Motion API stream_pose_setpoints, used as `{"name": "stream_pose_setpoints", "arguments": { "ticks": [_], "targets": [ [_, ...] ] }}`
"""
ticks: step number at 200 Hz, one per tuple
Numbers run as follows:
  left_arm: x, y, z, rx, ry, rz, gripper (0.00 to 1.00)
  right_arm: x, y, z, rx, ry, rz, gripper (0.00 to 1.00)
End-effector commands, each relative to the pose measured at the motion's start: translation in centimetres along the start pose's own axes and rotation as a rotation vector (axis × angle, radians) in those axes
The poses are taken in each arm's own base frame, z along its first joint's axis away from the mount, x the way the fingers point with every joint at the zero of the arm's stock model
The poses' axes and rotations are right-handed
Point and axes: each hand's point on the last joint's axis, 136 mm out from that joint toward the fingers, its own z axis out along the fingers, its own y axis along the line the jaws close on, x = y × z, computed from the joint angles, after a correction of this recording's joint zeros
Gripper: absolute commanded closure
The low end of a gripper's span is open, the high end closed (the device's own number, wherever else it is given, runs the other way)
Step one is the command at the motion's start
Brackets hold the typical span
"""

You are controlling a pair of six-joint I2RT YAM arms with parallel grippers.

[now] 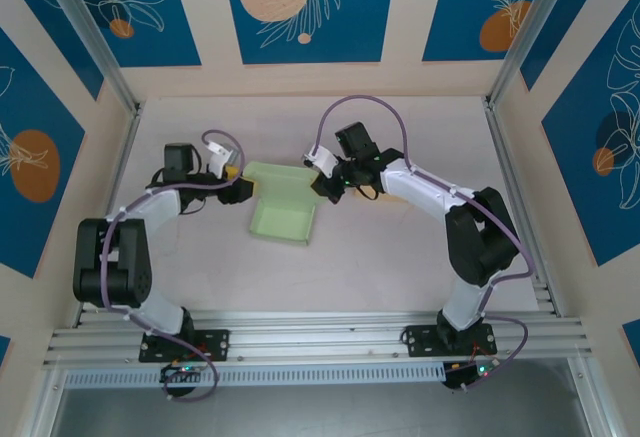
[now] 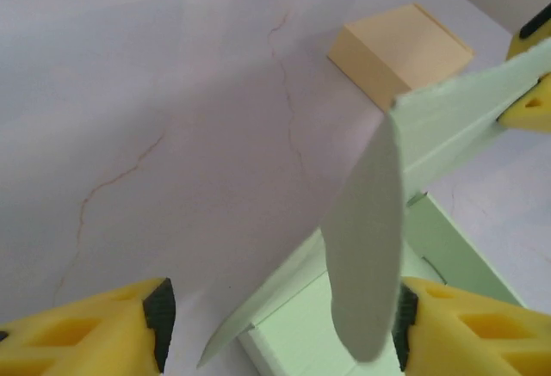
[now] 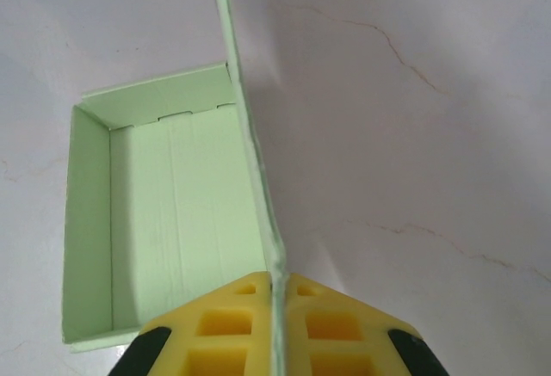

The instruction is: Fold the paper box

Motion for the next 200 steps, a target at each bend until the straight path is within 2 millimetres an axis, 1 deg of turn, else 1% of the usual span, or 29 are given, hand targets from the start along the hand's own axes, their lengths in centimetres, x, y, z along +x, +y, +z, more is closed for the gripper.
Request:
{"name": "stream_pose_setpoints", "arguments": {
  "ticks": [1,9,20,35,58,81,122,141,166,183,200],
  "targets": [
    [-0.5,-1.1,0.3,0.068,0.015,0.048,0.59,-0.3,-0.3,0.0,-0.003,0.009,0.002,0.92],
    [-0.4,-1.1,0.3,0.06,0.028,0.049,0.7,-0.4,-0.5,-0.1,0.011,0.008,0.014,0.9],
    [-0.3,-1.3,0.3,0.052,0.043,0.05,0.8,-0.4,-0.9,-0.2,0.03,0.007,0.036,0.85],
    [-0.1,-1.7,0.4,0.032,0.057,0.068,0.89,-0.5,-1.5,-0.6,0.065,0.004,0.076,0.76],
    [0.6,-2.1,0.9,-0.008,0.09,0.099,1.0,-0.3,-2.1,-1.3,0.103,0.005,0.144,0.7],
    [0.6,-2.5,1.2,-0.065,0.082,0.146,1.0,0.1,-2.7,-2.0,0.158,-0.001,0.213,0.67],
    [-0.8,-3.1,0.8,-0.168,0.005,0.225,1.0,1.7,-3.9,-2.7,0.256,0.027,0.317,0.65],
    [-1.2,-3.6,0.8,-0.188,-0.019,0.267,1.0,2.5,-4.0,-2.4,0.266,0.042,0.342,0.64],
    [-1.3,-3.9,1.1,-0.193,-0.018,0.262,1.0,2.7,-3.7,-2.0,0.249,0.039,0.364,0.65],
    [-1.0,-4.1,1.6,-0.215,-0.009,0.261,1.0,2.6,-3.7,-2.0,0.258,0.036,0.389,0.69],
    [-0.8,-4.3,2.2,-0.248,-0.007,0.264,1.0,2.3,-3.8,-2.1,0.275,0.021,0.41,0.8]
  ]
}}
